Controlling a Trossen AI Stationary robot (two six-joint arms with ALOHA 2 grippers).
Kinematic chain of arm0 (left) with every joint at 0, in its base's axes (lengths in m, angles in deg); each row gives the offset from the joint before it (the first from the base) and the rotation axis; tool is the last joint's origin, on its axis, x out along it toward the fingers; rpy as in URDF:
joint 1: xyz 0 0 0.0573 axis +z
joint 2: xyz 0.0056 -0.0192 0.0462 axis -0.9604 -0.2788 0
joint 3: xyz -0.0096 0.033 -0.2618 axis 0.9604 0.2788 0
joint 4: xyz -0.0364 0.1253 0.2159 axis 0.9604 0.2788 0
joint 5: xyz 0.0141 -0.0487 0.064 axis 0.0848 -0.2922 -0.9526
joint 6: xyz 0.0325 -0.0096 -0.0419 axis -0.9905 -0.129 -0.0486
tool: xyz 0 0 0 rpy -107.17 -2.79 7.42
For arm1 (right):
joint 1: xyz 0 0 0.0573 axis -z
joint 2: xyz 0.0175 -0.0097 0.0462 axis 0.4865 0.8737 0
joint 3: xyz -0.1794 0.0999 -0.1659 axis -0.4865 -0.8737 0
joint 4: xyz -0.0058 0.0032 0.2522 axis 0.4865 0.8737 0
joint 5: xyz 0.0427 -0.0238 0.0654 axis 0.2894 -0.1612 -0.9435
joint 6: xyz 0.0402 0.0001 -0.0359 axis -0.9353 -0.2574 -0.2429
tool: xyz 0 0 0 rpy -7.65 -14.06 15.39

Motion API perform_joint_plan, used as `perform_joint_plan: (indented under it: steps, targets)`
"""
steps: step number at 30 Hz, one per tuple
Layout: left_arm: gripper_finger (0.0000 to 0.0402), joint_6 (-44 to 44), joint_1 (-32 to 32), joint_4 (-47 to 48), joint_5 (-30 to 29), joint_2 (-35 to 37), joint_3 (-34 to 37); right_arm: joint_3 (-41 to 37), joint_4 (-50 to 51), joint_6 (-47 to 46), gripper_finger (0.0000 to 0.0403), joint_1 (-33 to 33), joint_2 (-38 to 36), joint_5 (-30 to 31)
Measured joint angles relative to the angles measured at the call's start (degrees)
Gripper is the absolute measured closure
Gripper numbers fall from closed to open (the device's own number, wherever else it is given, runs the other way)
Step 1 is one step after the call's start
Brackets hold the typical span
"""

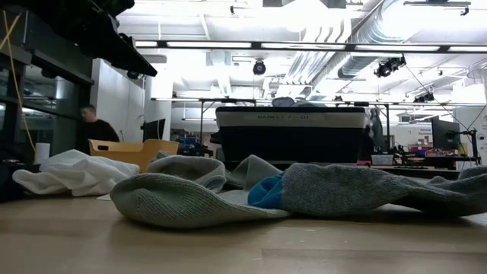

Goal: Pick & Place Cloths
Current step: Put the white boxer shorts into the transparent bin, then put the black boxer shorts into the transparent bin

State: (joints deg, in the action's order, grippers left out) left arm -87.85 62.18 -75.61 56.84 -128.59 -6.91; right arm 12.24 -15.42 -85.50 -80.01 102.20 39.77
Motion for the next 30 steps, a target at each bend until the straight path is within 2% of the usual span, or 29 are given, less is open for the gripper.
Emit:
perform_joint_plan:
  steps: [5, 11, 19, 24, 27, 30]
  targets:
    - [0.0099, 0.0, 0.0, -0.1, 0.0, 0.0, 0.0, 0.0, -2.5, 2.6, 0.0141, 0.0, 3.7, 0.0]
    - [0.0099, 0.0, 0.0, -0.2, 0.0, 0.2, 0.0, 0.0, 1.3, -0.3, 0.0141, 0.0, 1.8, -0.5]
    - [0.0099, 0.5, 0.0, 0.0, -0.5, 0.2, -1.1, 0.0, 8.6, 0.1, 0.0141, 0.0, -7.3, 9.0]
    - [0.0099, 4.8, 0.0, 6.4, 0.2, 0.2, -3.2, 0.0, 10.8, 3.1, 0.0141, 0.0, -11.4, 17.0]
    - [0.0099, 9.8, 0.0, 13.4, 3.4, 0.2, -5.0, 0.0, 10.9, 6.2, 0.0141, 0.0, -12.5, 21.1]
    - [0.0099, 15.8, 0.0, 18.6, 10.7, 0.2, -6.5, 0.0, 10.9, 8.7, 0.0141, 0.0, -12.5, 22.8]
